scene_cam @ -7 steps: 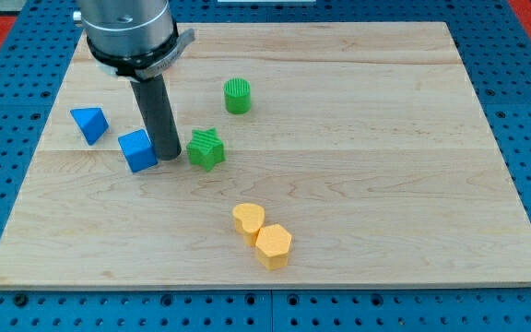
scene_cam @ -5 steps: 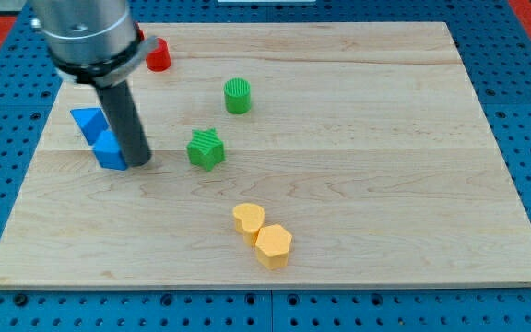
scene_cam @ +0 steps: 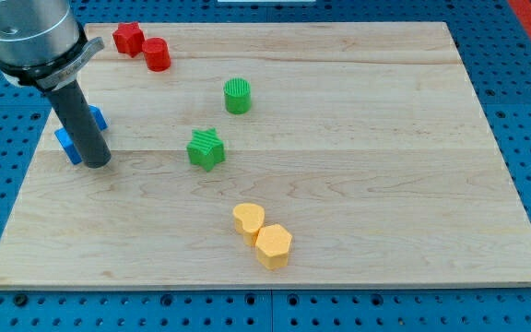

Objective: Slide the green star towards the bottom right of the board

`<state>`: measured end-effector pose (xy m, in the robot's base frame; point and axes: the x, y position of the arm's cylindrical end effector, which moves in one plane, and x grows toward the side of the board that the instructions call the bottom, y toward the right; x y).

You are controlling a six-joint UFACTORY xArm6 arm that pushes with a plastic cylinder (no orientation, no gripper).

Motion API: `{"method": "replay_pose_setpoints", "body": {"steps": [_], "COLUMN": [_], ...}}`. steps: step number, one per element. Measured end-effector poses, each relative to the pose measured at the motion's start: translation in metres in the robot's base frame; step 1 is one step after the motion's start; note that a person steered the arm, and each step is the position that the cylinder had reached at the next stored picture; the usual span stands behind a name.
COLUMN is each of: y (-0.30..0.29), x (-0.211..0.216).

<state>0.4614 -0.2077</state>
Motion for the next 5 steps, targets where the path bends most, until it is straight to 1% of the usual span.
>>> {"method": "replay_pose_setpoints", "body": {"steps": [2,4,5], "y": [-0.004,0.000,0.027], "x": [0.014,0.018,0.018]}}
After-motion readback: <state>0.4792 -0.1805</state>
